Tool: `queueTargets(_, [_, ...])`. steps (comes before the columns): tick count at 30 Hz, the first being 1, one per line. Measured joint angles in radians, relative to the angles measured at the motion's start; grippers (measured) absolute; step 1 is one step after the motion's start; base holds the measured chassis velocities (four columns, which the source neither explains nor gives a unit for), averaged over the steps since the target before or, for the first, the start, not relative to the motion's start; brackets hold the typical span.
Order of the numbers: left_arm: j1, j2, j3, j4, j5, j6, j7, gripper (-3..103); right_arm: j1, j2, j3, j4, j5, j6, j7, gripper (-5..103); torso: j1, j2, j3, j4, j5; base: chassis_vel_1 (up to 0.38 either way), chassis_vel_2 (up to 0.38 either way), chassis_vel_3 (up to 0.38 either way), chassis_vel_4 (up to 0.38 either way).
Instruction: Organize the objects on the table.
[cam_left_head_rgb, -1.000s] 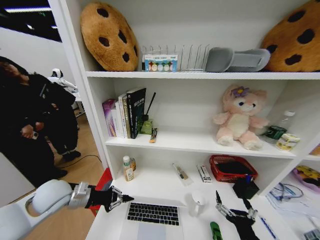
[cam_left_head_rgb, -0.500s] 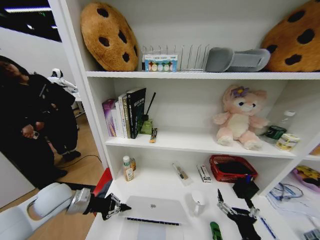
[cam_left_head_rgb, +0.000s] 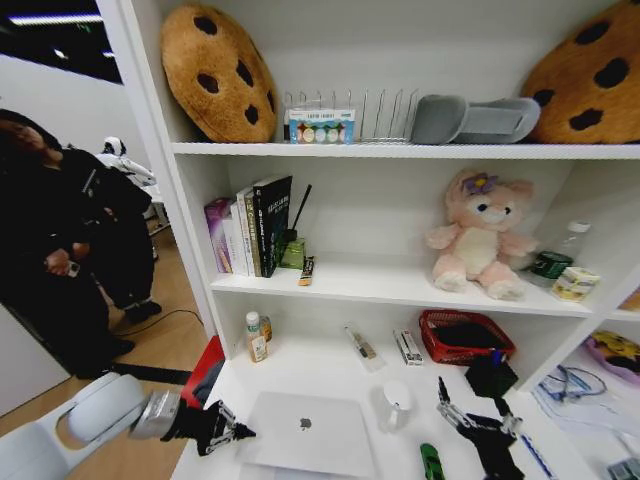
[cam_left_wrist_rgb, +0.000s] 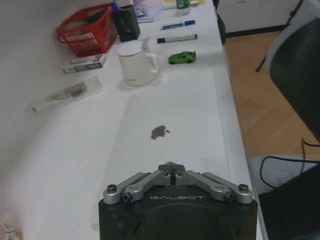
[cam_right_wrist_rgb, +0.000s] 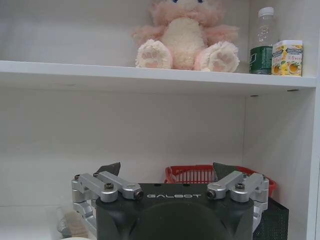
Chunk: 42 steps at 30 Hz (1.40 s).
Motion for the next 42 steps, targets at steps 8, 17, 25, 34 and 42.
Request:
queueTargets(8, [-0.004,-0.095,0.019,-0.013,-0.185,0.036,-0.474,2,0.015,-0.003,-0.001,0.000,0.005,0.004,0.001,100,0.000,0.000,0.000,-0.0001,0.0001,0.000,0.000,0.000,0.000])
queueTargets(17, [0.094,-0.295,-0.103,-0.078,-0.308,0.062,-0.920,40,0.027,-0.026,-0.006,0.019,0.000,-0.025,0.010,100,0.000,0.000,0.000,0.0000,0.0001,0.000,0.000,0.000,0.000])
queueTargets(25, [0.220,-0.430,-0.164,-0.178,-0.220,0.052,-1.010,67,0.038,-0.037,-0.014,0.027,-0.005,-0.039,0.023,100,0.000,0.000,0.000,-0.0002,0.0002,0.000,0.000,0.000,0.000])
queueTargets(34, [0.395,-0.635,-0.296,-0.267,-0.135,0.098,-1.148,98,0.040,-0.037,-0.017,0.020,-0.008,-0.036,0.021,100,0.000,0.000,0.000,0.0002,0.0002,0.000,0.000,0.000,0.000])
queueTargets(42, [0.407,-0.668,-0.360,-0.297,-0.142,0.126,-1.215,100,0.050,-0.043,-0.025,0.018,-0.022,-0.038,0.016,100,0.000,0.000,0.000,-0.0001,0.0001,0.000,0.000,0.000,0.000])
